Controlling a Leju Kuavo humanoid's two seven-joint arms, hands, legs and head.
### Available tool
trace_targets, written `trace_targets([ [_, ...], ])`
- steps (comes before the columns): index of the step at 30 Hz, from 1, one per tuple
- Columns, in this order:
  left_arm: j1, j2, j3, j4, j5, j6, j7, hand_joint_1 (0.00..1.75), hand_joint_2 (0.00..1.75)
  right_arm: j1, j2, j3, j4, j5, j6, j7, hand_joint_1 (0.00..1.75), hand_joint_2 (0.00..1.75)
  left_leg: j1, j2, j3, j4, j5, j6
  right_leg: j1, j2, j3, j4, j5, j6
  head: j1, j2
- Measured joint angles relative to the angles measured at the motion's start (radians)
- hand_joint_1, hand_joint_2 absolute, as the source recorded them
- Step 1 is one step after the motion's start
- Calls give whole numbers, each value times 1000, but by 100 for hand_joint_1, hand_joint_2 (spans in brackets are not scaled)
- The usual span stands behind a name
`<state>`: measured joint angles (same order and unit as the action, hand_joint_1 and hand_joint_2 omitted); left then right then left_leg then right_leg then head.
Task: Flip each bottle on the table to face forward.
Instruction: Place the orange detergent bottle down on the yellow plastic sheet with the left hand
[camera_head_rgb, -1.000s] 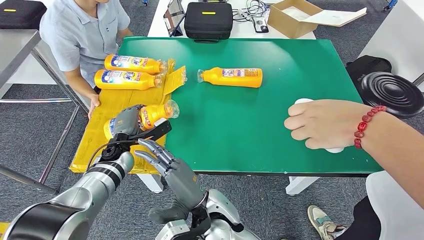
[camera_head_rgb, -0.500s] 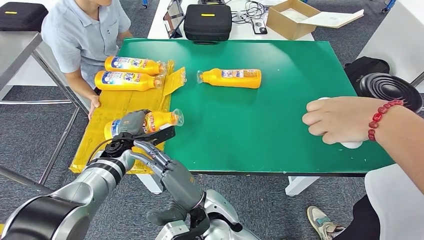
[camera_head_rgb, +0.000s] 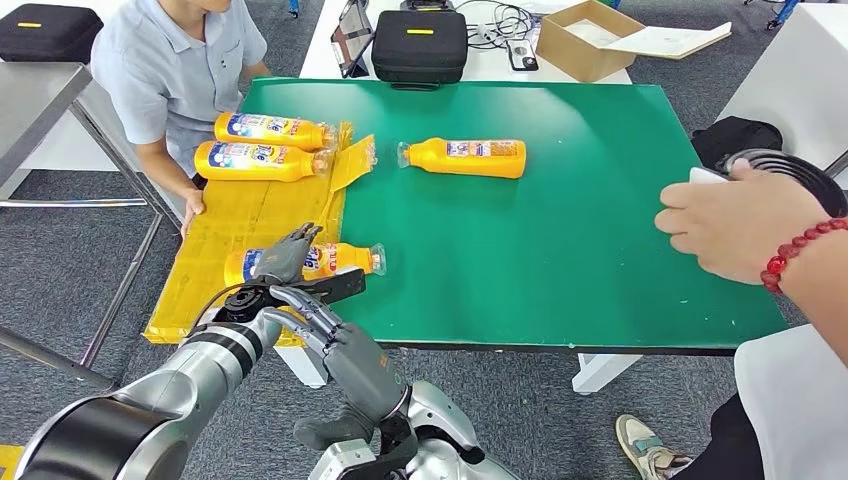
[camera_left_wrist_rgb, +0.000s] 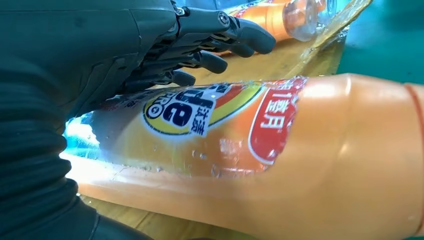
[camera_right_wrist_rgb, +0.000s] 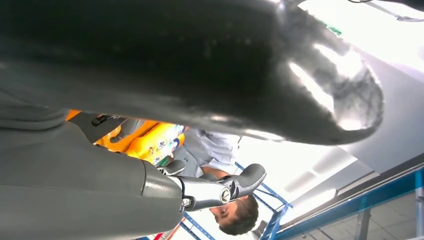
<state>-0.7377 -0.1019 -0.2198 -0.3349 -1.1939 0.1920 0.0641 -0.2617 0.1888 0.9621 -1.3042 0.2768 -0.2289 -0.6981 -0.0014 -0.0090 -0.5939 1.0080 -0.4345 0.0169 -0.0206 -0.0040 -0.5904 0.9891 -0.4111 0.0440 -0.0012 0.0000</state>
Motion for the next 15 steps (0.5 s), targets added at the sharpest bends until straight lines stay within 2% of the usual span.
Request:
trace_targets([
  [3,0,-3,4,-1,30,-8,-29,0,175,0,0,0,6,0,-2,0,0,0,0,0,1,0,0,0,0,0,1,0,0,0,0,0],
  [8,9,-21,60,-13,176,-26,-159,0,175,0,0,0,18,4,-16,0,0,0,0,0,2,0,0,0,0,0,3,0,0,0,0,0],
  [11,18,-33,93,-21,217,-30,-199,0,175,0,0,0,23,4,-20,0,0,0,0,0,3,0,0,0,0,0,3,0,0,0,0,0],
  [15,38,-54,170,-44,422,-110,-350,0,175,0,-2,1,24,-6,-36,0,0,0,0,0,2,0,0,0,0,0,2,0,0,0,0,0],
])
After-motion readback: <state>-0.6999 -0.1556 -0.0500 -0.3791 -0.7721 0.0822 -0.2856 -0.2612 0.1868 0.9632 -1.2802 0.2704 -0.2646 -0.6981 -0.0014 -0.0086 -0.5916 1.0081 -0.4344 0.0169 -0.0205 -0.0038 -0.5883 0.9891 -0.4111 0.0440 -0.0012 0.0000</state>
